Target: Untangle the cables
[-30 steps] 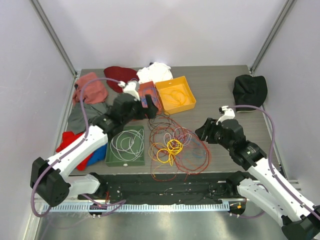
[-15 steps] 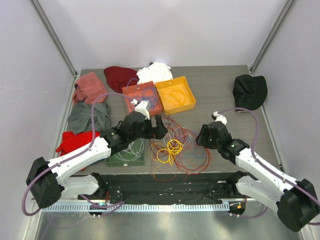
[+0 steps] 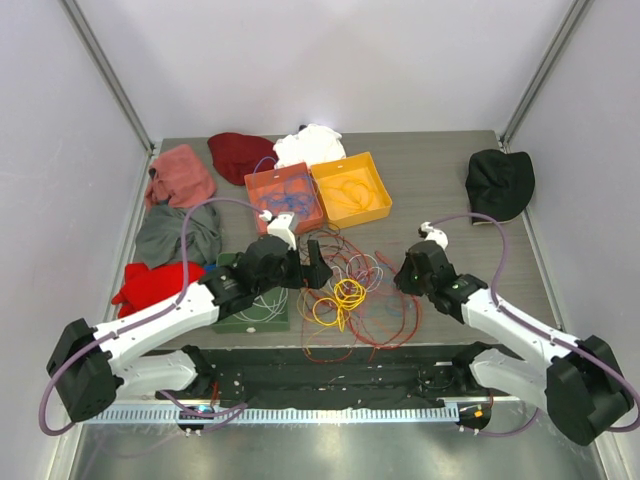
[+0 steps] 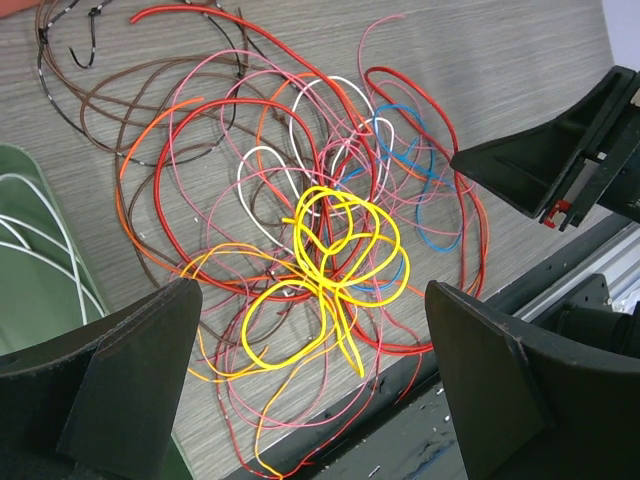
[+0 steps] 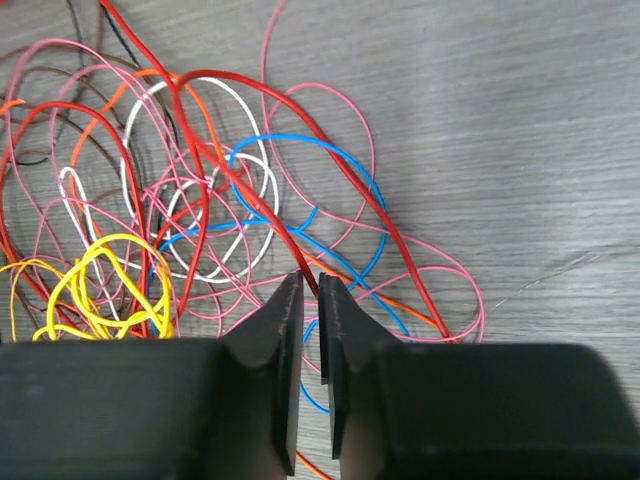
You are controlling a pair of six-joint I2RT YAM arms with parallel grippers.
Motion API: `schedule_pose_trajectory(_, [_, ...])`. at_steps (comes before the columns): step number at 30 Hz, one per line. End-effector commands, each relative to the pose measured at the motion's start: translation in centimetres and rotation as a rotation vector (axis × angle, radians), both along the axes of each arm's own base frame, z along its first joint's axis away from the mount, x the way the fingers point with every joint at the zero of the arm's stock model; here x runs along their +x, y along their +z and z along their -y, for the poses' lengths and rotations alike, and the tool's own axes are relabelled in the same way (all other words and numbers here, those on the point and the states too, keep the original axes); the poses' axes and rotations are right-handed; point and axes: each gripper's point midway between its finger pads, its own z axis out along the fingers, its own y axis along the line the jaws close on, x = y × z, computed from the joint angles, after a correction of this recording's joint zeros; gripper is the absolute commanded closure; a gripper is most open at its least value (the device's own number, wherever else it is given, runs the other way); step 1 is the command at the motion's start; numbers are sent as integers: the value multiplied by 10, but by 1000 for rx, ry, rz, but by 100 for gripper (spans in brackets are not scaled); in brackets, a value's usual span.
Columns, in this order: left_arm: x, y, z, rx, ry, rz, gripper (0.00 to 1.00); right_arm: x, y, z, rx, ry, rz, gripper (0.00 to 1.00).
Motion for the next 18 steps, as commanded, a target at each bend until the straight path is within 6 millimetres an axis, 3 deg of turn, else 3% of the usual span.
schedule_pose_trajectory(1, [7, 26, 0, -64, 35, 74, 0, 26, 53, 6, 10, -56, 179, 90])
schedule_pose_trajectory(3, [8, 26, -2, -58, 40, 80, 0, 27, 62, 25, -58, -121, 203, 97])
schedule_pose_trajectory(7, [9, 26, -5, -52, 52, 80, 0, 21, 74, 47, -89, -203, 236, 98])
schedule_pose_trajectory(8, [9, 25, -5, -52, 54, 79, 0, 20, 73, 49, -86, -209, 235, 96])
schedule_pose_trajectory(10, [9, 25, -5, -54, 56, 75, 0, 19, 73, 49, -77, -215, 232, 81])
schedule_pose_trajectory(11, [8, 24, -5, -54, 54, 73, 0, 19, 71, 50, -77, -221, 227, 68])
schedule_pose_trajectory(12, [8, 24, -5, -55, 56, 72, 0, 18, 70, 50, -78, -222, 222, 63])
schedule_pose_trajectory(14, [7, 24, -5, -56, 54, 70, 0, 18, 69, 48, -77, -213, 209, 56])
schedule_pose_trajectory(18, [6, 25, -9, -52, 60, 73, 0, 19, 77, 46, -62, -204, 230, 53])
